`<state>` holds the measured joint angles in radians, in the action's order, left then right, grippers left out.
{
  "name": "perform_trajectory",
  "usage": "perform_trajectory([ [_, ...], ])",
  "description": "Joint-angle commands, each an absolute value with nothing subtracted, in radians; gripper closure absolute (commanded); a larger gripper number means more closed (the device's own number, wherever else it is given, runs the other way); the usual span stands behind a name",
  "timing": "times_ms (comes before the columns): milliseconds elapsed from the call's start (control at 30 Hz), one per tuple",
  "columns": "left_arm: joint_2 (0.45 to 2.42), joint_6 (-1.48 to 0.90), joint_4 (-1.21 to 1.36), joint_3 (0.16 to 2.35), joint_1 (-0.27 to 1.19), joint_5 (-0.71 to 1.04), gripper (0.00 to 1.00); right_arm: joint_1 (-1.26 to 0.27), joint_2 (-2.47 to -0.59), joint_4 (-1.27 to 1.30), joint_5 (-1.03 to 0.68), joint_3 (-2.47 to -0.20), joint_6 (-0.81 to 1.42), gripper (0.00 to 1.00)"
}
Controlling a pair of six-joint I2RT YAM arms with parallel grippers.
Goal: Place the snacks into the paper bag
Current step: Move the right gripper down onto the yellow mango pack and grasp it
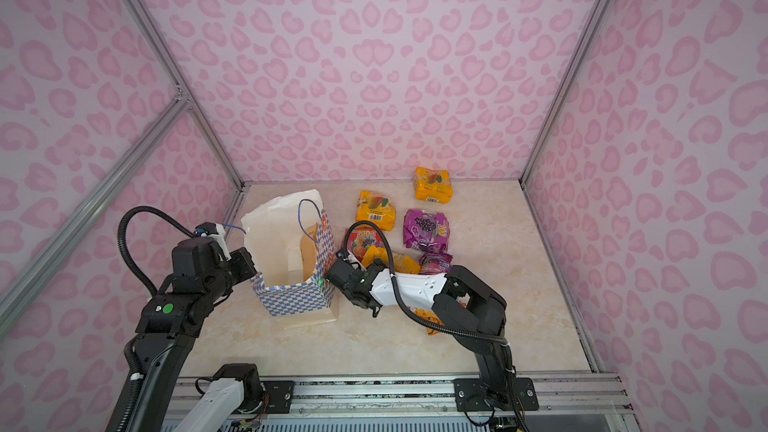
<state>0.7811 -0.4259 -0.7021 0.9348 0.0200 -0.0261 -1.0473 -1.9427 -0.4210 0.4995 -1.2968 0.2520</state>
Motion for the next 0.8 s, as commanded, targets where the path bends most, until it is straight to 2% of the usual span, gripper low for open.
perform_trajectory([
  [0, 0.783, -0.424, -0.689, 0.931, 0.019, -0.034, 0.97, -1.048, -1.963, -0.397, 0.518, -1.289, 0.257, 0.03],
  [167, 0.782, -0.423, -0.689, 0.931, 0.02, -0.034, 0.97, -1.044, -1.97, -0.368, 0.518, -1.284, 0.243, 0.16],
  [267, 0.782, -0.423, -0.688, 0.931, 0.019, -0.035, 0.97, -1.043, -1.961, -0.359, 0.522, -1.282, 0.238, 0.29],
  [467, 0.782, -0.423, -0.689, 0.931, 0.02, -0.035, 0.97, -1.04, -1.943, -0.359, 0.542, -1.27, 0.235, 0.63],
  [700, 0.783, -0.422, -0.686, 0.93, 0.02, -0.026, 0.97, -1.043, -1.882, -0.388, 0.552, -1.261, 0.24, 0.92],
  [767, 0.783, -0.422, -0.686, 0.929, 0.019, -0.025, 0.97, -1.042, -1.856, -0.396, 0.553, -1.255, 0.245, 0.97],
])
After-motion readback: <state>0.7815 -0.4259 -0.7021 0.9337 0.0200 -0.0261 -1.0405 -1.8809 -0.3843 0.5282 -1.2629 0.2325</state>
